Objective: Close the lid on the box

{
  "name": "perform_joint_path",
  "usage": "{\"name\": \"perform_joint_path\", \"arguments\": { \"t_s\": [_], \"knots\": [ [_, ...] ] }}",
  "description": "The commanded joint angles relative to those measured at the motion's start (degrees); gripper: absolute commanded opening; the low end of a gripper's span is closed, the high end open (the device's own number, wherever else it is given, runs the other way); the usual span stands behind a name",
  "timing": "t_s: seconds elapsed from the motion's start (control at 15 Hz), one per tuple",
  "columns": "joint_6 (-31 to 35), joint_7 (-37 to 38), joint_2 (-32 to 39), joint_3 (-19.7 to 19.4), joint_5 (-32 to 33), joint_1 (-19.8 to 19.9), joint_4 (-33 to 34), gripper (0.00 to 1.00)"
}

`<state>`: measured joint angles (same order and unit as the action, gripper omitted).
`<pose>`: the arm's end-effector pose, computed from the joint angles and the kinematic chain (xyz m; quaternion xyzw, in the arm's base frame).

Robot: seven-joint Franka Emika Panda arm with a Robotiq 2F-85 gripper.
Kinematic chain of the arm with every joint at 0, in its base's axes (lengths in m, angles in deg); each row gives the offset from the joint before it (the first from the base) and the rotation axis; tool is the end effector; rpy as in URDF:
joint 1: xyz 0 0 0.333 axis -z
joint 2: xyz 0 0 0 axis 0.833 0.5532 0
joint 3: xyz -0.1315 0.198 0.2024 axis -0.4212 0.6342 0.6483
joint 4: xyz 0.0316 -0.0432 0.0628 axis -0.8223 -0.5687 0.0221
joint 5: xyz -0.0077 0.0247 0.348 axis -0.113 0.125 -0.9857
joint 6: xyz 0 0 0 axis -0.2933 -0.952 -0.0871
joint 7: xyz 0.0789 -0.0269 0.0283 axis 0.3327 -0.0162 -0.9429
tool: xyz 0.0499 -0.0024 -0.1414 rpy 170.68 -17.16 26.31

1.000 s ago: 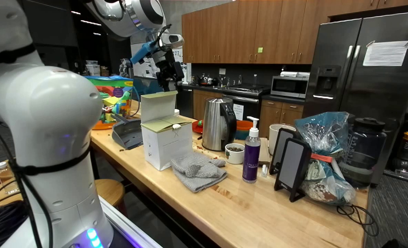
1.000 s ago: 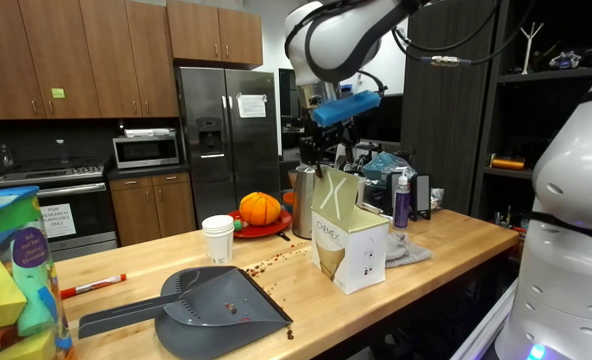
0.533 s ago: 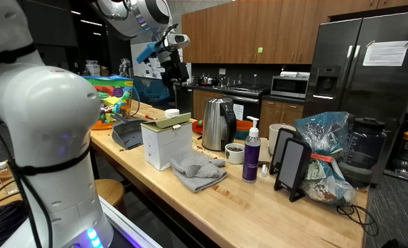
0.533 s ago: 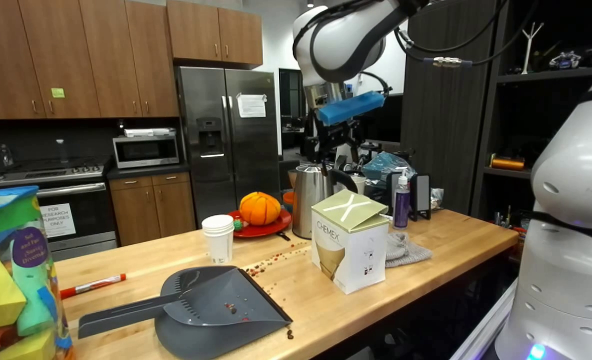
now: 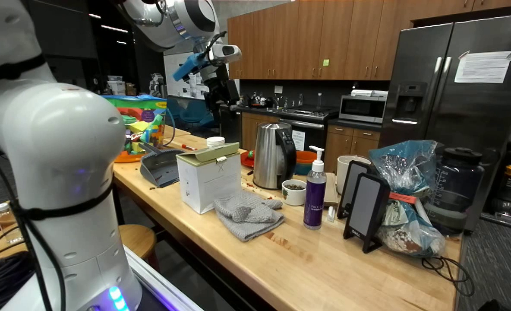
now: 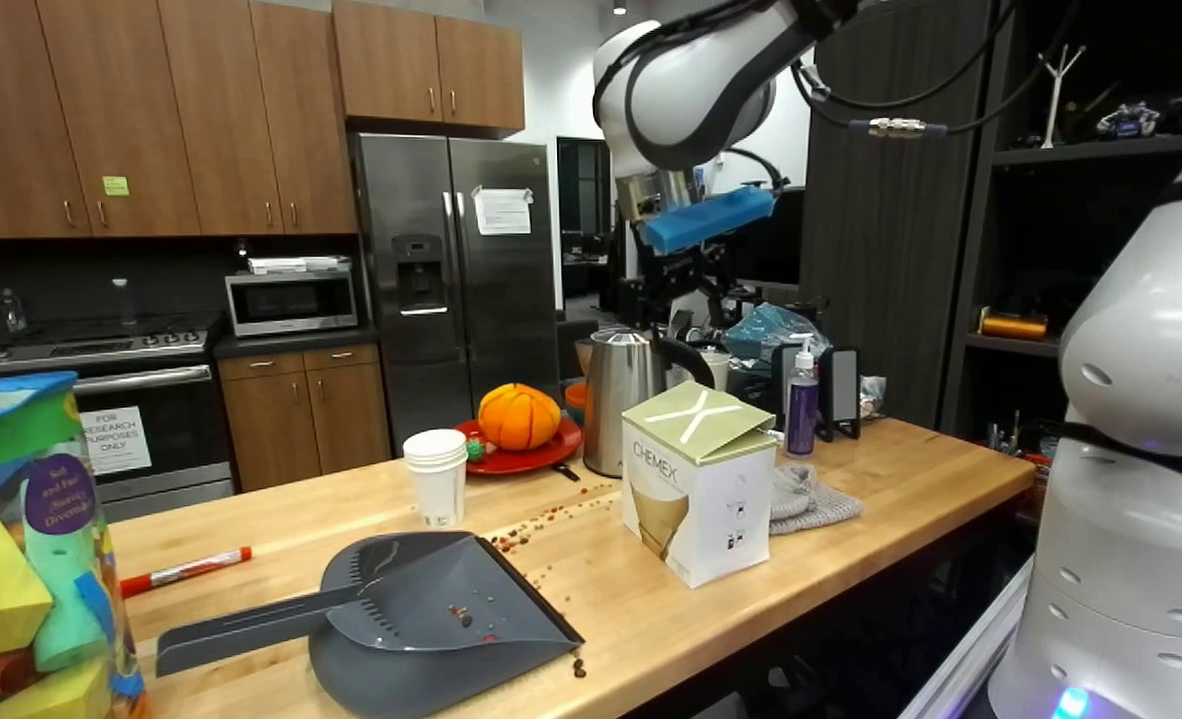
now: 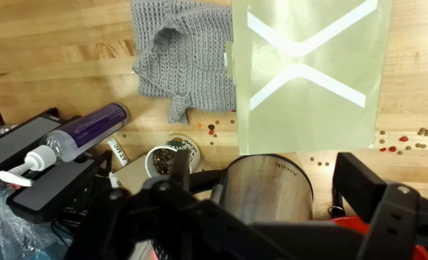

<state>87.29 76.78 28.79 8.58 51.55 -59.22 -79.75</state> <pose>0.3787 0.0656 0.4130 0.9811 -0.1368 0.0185 0.1353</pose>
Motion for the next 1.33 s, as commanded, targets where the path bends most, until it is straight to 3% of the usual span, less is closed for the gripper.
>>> {"name": "perform_joint_path", "arguments": {
  "t_s": [0.0, 0.8, 1.27],
  "knots": [
    [-0.9, -4.4, -2.6, -1.3, -1.8, 0.3, -2.0, 1.0],
    [-0.3, -19.0, -11.3, -5.0, -8.3, 0.3, -11.3, 1.0],
    [-0.5, -23.0, -10.5, -7.9, -10.4, 1.5, -12.2, 1.0]
  ]
}}
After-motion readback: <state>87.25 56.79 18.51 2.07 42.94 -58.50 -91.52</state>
